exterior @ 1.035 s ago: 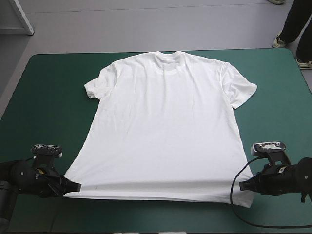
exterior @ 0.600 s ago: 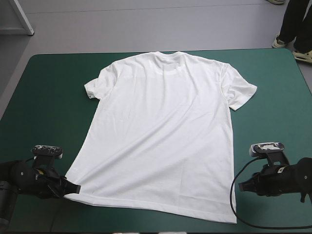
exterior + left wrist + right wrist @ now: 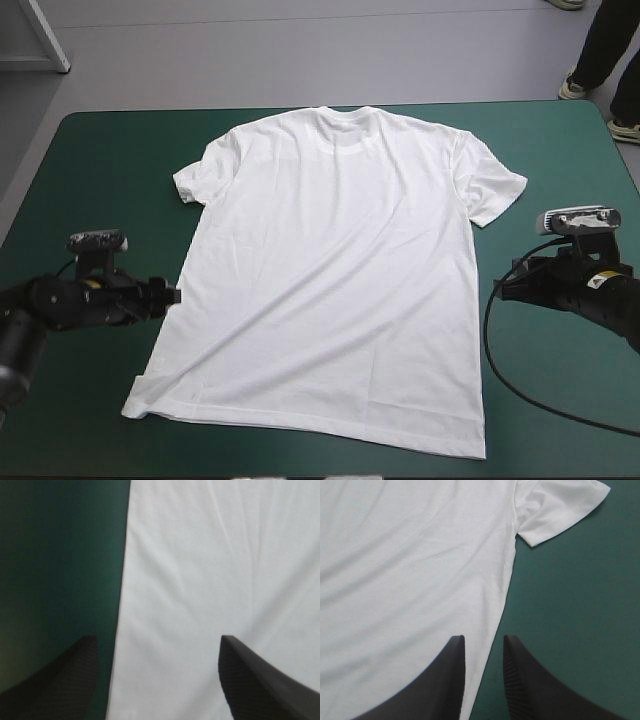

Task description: Fold the cloth

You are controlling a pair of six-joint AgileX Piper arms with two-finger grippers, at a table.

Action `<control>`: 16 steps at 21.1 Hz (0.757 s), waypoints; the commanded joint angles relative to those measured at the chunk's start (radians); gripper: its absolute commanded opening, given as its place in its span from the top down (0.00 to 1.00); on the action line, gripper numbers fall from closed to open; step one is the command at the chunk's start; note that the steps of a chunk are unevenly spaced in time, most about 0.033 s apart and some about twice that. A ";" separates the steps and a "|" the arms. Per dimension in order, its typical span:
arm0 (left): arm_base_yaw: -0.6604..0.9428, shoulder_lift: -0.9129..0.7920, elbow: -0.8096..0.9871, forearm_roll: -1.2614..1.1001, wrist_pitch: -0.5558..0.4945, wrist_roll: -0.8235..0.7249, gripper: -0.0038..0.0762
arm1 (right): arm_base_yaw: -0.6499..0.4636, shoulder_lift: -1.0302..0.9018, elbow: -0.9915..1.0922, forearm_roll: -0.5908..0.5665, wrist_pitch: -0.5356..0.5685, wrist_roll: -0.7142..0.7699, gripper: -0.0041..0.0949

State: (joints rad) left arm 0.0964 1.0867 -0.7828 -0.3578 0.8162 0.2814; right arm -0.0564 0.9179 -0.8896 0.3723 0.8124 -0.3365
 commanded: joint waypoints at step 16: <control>-0.100 0.765 -0.667 0.037 -0.017 0.077 0.36 | -0.001 0.150 -0.058 0.055 -0.150 -0.065 0.69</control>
State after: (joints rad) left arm 0.0239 1.8728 -1.4176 -0.3326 0.8543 0.3544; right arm -0.0564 1.0813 -0.9112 0.4071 0.7100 -0.3900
